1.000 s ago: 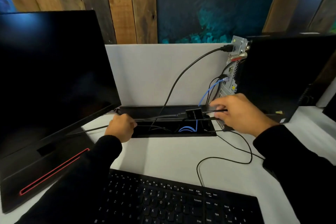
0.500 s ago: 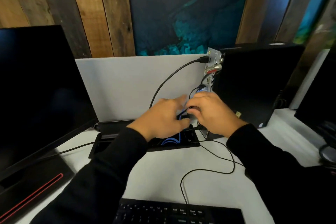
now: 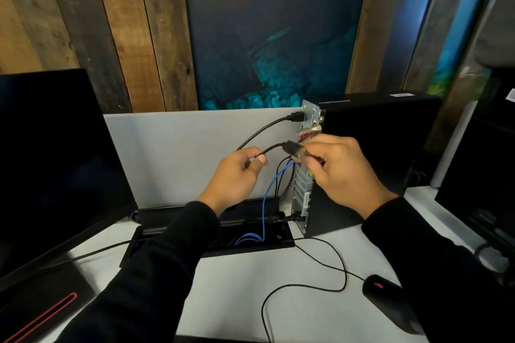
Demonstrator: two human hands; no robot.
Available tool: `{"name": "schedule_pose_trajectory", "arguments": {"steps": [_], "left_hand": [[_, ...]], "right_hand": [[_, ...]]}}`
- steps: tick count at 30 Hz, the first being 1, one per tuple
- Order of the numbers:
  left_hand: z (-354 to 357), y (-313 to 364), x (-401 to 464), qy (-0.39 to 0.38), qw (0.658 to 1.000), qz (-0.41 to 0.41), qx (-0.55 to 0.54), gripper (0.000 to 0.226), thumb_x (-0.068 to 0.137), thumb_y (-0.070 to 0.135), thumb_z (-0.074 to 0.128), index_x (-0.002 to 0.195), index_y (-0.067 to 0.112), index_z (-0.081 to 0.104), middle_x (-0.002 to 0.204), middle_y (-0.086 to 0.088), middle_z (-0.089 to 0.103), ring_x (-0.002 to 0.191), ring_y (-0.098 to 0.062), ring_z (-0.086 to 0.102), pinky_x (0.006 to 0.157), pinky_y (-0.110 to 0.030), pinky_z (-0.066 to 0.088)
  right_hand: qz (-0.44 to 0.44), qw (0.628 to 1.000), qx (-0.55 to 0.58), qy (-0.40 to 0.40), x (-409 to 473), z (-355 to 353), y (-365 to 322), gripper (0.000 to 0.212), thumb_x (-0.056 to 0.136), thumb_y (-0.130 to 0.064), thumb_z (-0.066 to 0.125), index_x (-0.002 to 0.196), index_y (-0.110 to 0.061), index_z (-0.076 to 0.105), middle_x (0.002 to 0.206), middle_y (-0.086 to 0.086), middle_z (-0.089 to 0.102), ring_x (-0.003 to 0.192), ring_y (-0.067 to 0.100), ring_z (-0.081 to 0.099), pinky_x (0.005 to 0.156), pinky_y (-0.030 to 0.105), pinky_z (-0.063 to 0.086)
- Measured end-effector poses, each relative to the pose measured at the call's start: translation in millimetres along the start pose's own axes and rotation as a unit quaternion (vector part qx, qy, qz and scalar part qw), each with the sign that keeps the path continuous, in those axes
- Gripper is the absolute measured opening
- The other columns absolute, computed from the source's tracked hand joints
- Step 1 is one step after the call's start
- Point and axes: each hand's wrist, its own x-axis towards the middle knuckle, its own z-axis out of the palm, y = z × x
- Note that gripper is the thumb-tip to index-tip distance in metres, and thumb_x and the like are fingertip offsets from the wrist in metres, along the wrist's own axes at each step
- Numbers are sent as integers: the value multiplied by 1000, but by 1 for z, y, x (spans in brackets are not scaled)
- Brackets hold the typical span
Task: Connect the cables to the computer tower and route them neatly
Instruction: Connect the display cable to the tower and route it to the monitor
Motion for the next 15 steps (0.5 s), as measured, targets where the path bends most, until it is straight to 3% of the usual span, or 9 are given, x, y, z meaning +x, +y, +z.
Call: {"name": "schedule_pose_trajectory", "arguments": {"steps": [2,4,7,9,11,13,15], "left_hand": [[0,9,3,-4,999,-24,29,27,104,25,47,93,14,68,77,-9,65,77,-27,60,76,-41,51],[0,18,7,-2,998,-28,50,29,103,22,44,94,10,69,83,-13,69,85,-28,61,80,-38,50],[-2,25,13,0,998,-14,68,28,103,21,44,98,12,71,80,-11,69,80,-26,59,71,-31,45],[-2,27,18,-4,999,3,47,23,103,22,47,105,19,70,72,-2,63,75,-24,59,73,-34,53],[-2,31,23,-6,999,45,24,21,103,29,53,120,29,66,74,7,61,69,-12,59,72,-37,55],[-3,39,28,9,992,120,31,29,102,35,59,131,33,62,86,14,63,67,5,55,70,-23,46],[-3,50,33,26,984,176,30,29,102,32,62,130,30,67,99,15,69,68,16,55,67,-11,40]], "right_hand": [[-2,999,25,22,2,2,-4,28,93,-24,74,119,-13,71,100,-1,63,75,13,60,71,34,57],[20,995,67,73,7,1,-5,40,92,-22,77,130,-15,65,108,0,63,75,11,61,72,29,57],[14,994,51,99,21,-6,2,37,94,-13,74,130,-14,67,110,2,64,82,12,63,79,24,56],[-8,995,28,91,29,-10,6,27,93,-10,73,120,-8,74,106,6,68,88,15,64,84,22,52],[-16,995,33,94,36,-11,6,16,92,-11,75,108,-8,78,97,6,71,83,15,64,79,24,52],[10,993,44,113,44,-12,4,11,92,-18,76,100,-11,80,86,2,72,73,11,62,71,27,52],[41,989,44,133,52,-12,6,11,93,-25,75,94,-15,81,80,-2,70,70,11,60,68,31,52]]}}
